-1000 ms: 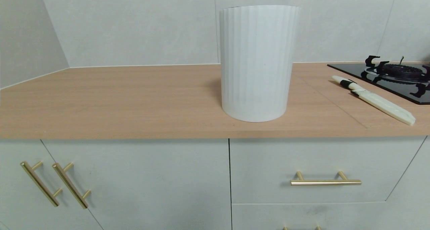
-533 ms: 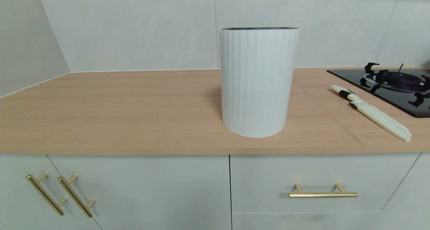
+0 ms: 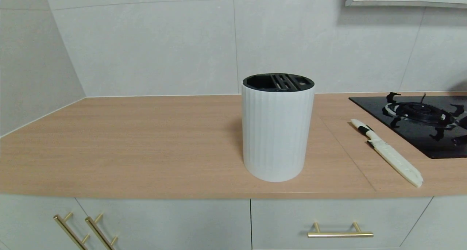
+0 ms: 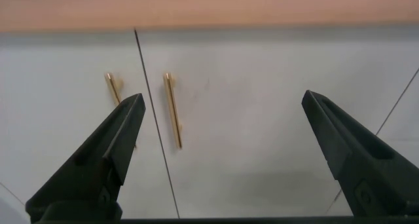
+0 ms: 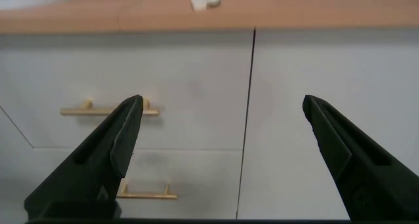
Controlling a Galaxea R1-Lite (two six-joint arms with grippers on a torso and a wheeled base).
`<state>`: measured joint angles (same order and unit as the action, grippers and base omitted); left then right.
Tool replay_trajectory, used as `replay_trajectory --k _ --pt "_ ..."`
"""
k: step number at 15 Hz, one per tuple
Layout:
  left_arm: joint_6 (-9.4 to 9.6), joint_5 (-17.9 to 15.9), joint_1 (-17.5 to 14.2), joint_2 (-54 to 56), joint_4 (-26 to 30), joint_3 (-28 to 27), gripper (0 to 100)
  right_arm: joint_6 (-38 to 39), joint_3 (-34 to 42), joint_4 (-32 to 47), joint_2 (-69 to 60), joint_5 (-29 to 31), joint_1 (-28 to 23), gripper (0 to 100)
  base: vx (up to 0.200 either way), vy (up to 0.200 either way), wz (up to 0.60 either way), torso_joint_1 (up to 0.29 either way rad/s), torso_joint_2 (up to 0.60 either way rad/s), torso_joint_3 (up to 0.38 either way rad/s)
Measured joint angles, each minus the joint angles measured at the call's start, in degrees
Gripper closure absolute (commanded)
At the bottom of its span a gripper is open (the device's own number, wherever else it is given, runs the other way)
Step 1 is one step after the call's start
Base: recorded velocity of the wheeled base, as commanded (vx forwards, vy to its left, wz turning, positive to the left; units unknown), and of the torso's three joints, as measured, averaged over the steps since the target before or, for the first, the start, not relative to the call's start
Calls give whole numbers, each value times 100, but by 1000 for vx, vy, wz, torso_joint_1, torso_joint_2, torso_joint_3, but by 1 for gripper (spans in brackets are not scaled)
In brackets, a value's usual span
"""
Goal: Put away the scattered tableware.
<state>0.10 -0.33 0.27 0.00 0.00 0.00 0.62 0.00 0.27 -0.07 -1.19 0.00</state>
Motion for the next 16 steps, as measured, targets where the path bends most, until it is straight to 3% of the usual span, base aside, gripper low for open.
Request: replay_trajectory --k 16 --pt "0 0 0 0 2 0 0 0 0 0 0 0 0 0 0 0 0 234 -522 -288"
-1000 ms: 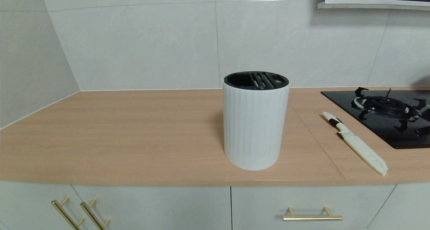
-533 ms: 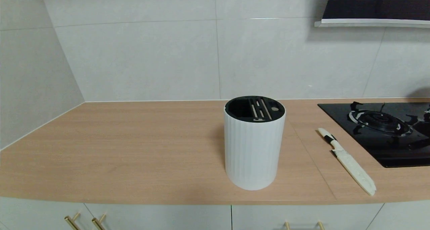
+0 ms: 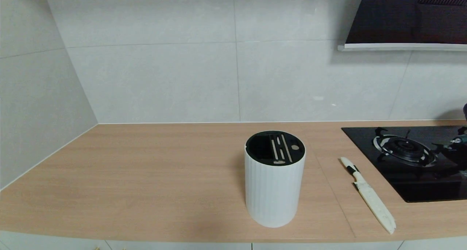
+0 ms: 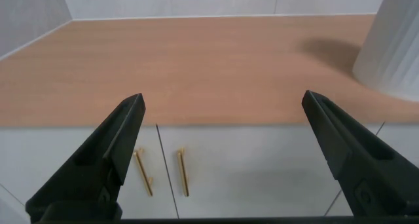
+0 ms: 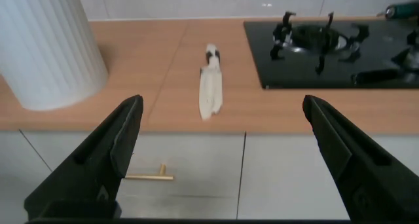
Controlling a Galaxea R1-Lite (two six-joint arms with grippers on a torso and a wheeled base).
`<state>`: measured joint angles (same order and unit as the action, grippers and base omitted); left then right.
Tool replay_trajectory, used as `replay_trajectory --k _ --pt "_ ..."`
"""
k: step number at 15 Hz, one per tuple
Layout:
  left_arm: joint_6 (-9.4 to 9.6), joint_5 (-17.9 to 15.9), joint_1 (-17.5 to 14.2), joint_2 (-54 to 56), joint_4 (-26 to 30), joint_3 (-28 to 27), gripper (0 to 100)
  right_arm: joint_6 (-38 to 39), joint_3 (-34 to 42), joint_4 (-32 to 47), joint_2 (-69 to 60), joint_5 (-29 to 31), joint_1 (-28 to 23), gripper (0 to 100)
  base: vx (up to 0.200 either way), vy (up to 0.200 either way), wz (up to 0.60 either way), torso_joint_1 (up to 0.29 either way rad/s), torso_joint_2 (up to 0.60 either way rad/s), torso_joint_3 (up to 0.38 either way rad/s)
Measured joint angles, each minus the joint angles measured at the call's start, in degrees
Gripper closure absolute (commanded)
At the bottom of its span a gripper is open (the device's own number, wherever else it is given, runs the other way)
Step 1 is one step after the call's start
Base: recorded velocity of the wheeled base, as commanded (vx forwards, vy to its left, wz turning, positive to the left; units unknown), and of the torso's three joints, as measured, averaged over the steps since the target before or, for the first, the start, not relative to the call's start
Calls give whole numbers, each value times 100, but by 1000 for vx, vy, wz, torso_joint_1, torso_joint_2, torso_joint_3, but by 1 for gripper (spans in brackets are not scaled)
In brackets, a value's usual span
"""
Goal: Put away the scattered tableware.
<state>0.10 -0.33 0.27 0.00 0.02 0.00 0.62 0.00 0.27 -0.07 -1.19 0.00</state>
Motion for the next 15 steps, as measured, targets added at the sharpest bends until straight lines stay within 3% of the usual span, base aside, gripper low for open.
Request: replay_trajectory --k 8,15 --pt "0 1 0 0 0 0 0 0 0 0 0 -2 0 0 0 0 0 242 -501 -262" --pt "-2 6 0 0 -2 0 0 -7 0 0 0 -2 0 0 0 0 0 22 -43 -20"
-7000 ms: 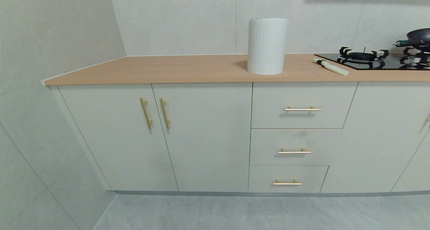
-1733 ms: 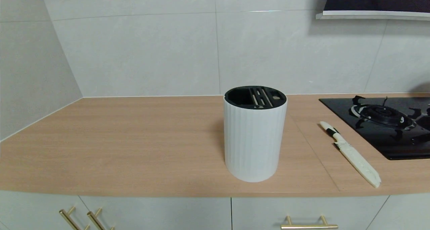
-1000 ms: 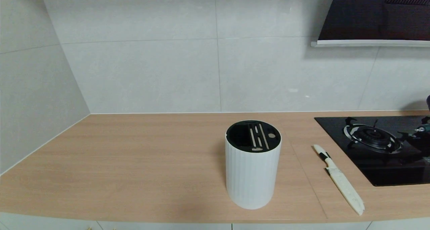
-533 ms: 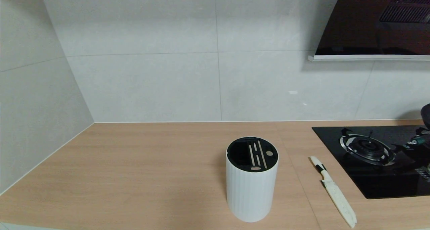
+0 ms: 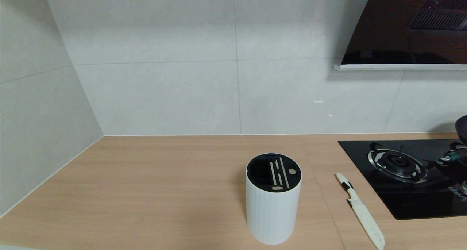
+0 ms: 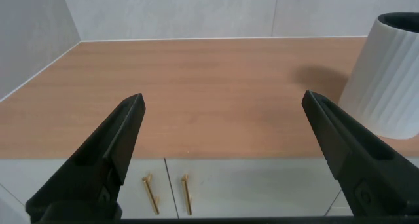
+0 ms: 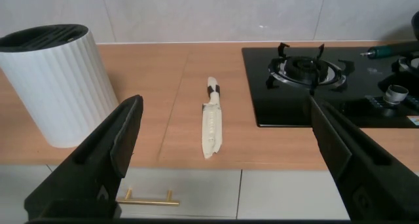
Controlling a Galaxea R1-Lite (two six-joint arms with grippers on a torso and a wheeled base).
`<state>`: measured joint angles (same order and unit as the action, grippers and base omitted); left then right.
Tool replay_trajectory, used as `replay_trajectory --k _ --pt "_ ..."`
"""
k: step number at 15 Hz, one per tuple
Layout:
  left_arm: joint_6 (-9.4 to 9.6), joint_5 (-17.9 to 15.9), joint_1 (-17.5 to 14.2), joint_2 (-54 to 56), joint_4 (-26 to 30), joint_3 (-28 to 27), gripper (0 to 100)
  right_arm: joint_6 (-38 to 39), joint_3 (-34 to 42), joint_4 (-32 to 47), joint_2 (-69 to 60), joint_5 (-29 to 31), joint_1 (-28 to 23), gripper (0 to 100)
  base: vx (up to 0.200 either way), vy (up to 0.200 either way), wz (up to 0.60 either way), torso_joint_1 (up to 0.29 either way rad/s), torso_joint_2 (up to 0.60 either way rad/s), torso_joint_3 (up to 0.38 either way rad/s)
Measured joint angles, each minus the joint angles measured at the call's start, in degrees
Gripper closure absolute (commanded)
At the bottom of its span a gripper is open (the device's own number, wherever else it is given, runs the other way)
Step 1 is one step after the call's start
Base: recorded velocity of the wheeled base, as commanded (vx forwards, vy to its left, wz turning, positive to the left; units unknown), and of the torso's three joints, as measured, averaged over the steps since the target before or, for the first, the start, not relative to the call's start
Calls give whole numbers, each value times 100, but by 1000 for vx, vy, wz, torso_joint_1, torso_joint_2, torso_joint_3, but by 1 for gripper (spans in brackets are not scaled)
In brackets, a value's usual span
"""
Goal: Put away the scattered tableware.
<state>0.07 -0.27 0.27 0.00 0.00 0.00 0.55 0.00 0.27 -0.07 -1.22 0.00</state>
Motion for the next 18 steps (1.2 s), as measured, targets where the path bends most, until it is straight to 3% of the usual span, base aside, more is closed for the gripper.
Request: replay_trajectory --k 7,10,18 --pt "11 -6 0 0 0 0 0 -185 -16 -16 2 -26 0 0 0 0 0 0 0 0" --pt "9 -6 0 0 2 0 0 -84 -590 44 227 -241 82 0 0 0 0 0 0 0" --pt "11 -9 0 0 2 0 0 -60 -1954 0 3706 -362 319 0 0 0 0 0 0 0"
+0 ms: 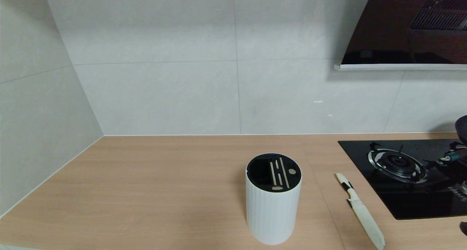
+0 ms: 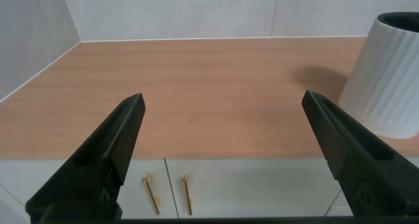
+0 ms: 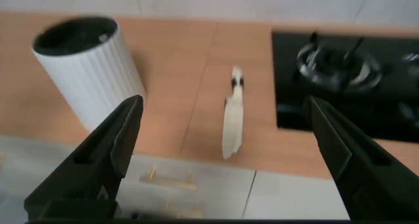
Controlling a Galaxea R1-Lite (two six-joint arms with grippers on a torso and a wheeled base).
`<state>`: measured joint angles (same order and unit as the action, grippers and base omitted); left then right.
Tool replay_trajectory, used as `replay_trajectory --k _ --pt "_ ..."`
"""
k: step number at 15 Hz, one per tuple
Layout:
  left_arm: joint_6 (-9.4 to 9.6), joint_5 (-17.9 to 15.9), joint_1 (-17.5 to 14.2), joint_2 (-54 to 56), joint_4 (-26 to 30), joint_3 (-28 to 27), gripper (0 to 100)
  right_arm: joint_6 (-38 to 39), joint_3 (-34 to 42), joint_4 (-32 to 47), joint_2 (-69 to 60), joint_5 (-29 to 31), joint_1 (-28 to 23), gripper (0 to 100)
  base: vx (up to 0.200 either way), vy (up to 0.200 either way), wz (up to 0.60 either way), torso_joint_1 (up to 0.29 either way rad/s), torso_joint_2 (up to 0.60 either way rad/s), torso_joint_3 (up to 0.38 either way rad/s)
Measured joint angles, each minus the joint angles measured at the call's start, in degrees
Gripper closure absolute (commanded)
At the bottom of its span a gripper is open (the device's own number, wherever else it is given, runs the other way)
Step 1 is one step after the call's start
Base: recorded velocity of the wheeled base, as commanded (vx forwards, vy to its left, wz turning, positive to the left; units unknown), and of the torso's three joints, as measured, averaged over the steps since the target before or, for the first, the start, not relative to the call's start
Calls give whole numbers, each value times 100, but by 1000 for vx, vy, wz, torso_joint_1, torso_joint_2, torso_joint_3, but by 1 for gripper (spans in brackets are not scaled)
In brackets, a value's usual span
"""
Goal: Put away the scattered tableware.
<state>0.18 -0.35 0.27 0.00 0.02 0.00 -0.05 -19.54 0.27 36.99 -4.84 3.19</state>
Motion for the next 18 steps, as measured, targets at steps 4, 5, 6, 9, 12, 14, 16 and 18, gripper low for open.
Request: replay_trajectory --k 4,5,6,9,12,14,16,18 --pt "0 0 0 0 2 0 0 -35 -678 -127 2219 16 22 0 0 0 0 0 0 0" --pt "0 0 0 0 2 0 0 -38 -835 -305 2833 24 27 0 0 0 0 0 0 0" --pt "-2 2 0 0 0 0 0 -38 -962 -592 3451 55 27 0 0 0 0 0 0 0" --pt "0 2 0 0 0 0 0 -44 -1185 -1715 5055 255 30 0 0 0 0 0 0 0" --pt "0 2 0 0 0 0 0 -46 -1268 -2881 6459 482 30 0 0 0 0 0 0 0" --pt "0 2 0 0 0 0 0 -46 -1279 -3484 7241 563 33 0 0 0 0 0 0 0" --pt "0 0 0 0 0 0 0 -46 -1284 -4272 8026 662 38 0 0 0 0 0 0 0" --pt "0 0 0 0 0 0 0 -52 -1284 -4748 8631 705 33 0 0 0 0 0 0 0"
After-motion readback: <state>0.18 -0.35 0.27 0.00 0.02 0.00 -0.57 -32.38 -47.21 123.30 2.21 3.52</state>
